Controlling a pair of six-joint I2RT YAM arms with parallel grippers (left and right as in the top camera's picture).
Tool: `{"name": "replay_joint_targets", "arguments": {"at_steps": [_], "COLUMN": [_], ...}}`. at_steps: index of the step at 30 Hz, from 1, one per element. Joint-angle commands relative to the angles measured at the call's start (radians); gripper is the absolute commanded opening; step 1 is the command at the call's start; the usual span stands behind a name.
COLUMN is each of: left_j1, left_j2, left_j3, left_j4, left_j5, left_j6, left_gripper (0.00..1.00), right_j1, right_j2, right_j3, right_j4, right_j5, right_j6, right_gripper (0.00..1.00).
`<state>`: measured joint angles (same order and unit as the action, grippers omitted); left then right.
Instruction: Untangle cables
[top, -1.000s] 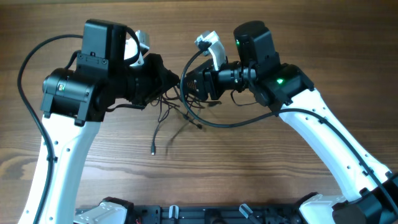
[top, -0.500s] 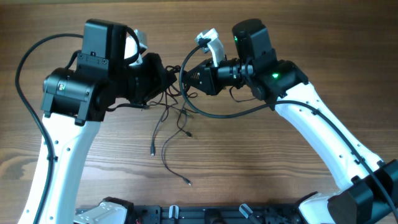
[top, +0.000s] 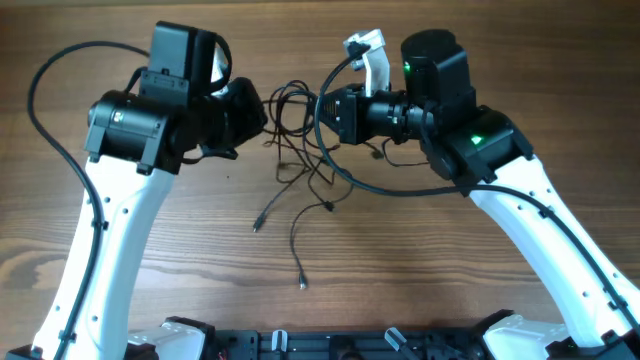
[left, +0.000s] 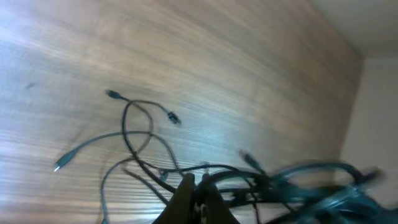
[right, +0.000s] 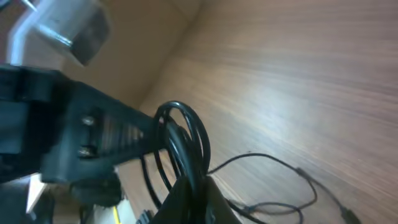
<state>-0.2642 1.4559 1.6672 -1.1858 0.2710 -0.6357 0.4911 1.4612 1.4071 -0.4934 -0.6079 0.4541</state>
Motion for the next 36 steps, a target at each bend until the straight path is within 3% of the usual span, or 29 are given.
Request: {"name": "replay_joint_targets", "arguments": {"at_steps": [1,2,4,7,9,11,13,19,20,22,27,32,36], "left_j1": [0.032,0.032,0.032,0.031,0.031,0.031,0.031,0.032,0.032,0.032,0.032,0.032,0.032], "left_j2": [0.007,0.006,0.006,0.008,0.009,0.011,0.011,0.011,0.011,0.011,0.011,0.013,0.014], "left_j3": [0.001,0.001,0.001,0.001,0.001,0.001,0.001,0.001,0.001,0.001,0.001,0.001,0.001], "left_j4": [0.049,0.055,0.042,-0.005,-0.020,-0.068,-0.090,-0.145,-0.145,-0.143,-0.143,-0.134,-0.085], "left_j5": [0.127,0.171,0.170,0.171,0.201,0.360,0.418,0.461,0.461,0.461,0.438,0.433,0.161], "left_j6": [0.155,0.212,0.270,0.405,0.481,0.618,0.639,0.681,0.681,0.681,0.676,0.671,0.412], "left_gripper": [0.04,0.04,0.04,0.04,0.04,0.04,0.04,0.04,0.04,0.04,0.04,0.04,0.04], "right_j1": [-0.031,-0.032,-0.048,-0.063,-0.063,-0.046,0.001,0.022,0.022,0.022,0.022,0.022,0.015], "right_j2": [-0.044,-0.045,-0.046,-0.043,-0.043,-0.039,-0.002,0.090,0.090,0.090,0.090,0.089,0.050], "right_j3": [0.006,0.006,0.010,0.014,0.014,0.006,0.006,0.006,0.006,0.006,0.006,0.006,0.006], "right_j4": [0.010,0.022,0.048,0.042,-0.009,-0.085,-0.147,-0.172,-0.190,-0.201,-0.171,-0.161,-0.065], "right_j5": [0.017,0.018,0.017,-0.089,-0.141,-0.141,-0.140,-0.154,-0.154,-0.140,-0.140,-0.140,-0.140], "right_j6": [-0.040,-0.077,-0.093,-0.294,-0.428,-0.549,-0.650,-0.667,-0.692,-0.692,-0.656,-0.618,-0.395], "right_gripper": [0.40,0.74,0.76,0.79,0.77,0.68,0.65,0.58,0.52,0.38,0.34,0.04,0.04]}}
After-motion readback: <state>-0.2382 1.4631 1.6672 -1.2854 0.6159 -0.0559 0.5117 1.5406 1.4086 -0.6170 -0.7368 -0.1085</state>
